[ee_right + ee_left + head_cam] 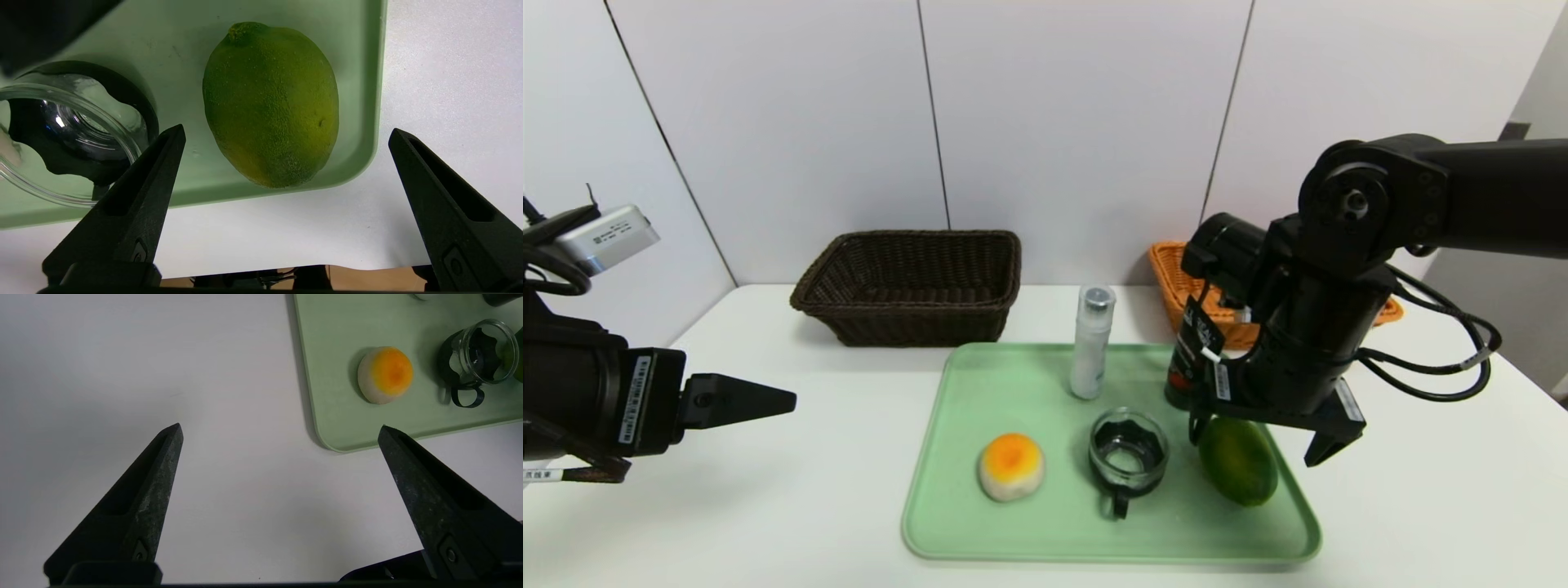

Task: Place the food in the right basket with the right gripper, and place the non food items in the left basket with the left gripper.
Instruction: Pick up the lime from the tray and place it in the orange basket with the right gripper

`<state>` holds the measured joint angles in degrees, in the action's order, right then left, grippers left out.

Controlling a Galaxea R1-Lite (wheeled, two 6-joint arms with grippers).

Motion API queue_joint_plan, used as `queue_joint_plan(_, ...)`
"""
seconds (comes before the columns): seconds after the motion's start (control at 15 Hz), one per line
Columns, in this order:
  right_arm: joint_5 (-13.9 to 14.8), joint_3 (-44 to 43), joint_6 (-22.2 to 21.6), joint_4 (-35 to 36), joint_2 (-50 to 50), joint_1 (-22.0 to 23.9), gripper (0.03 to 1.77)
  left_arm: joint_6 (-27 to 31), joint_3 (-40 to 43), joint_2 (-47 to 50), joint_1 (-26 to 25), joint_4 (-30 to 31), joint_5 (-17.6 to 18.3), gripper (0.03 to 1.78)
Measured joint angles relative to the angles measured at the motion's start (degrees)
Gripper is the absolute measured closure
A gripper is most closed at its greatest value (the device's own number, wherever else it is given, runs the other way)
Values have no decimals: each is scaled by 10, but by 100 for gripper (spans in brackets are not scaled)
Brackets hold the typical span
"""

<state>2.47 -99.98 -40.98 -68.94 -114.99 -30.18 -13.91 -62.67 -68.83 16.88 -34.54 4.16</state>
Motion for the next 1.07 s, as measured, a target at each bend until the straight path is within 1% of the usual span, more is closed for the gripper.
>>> queue_joint_plan(0.13,-6,-6,0,0,-8,5,9,0,3,-1,3,0,0,12)
queue_joint_plan(0.4,-28,-16,0,-1,-25,14,9,0,4,-7,3,1,0,12)
queue_joint_plan(0.73,-32,-24,0,-1,-44,17,9,0,4,-14,3,1,-1,12)
queue_joint_plan(0.8,-32,-25,0,-1,-47,17,14,0,3,-14,3,1,-1,12)
queue_joint_plan(0.93,-39,-25,0,-1,-53,17,50,0,2,-15,3,1,-1,12)
queue_joint_plan(1.0,-45,-25,0,-2,-55,18,64,0,2,-15,3,1,-1,12)
queue_joint_plan(1.07,-50,-25,-1,-1,-57,18,74,0,2,-14,3,1,-1,12)
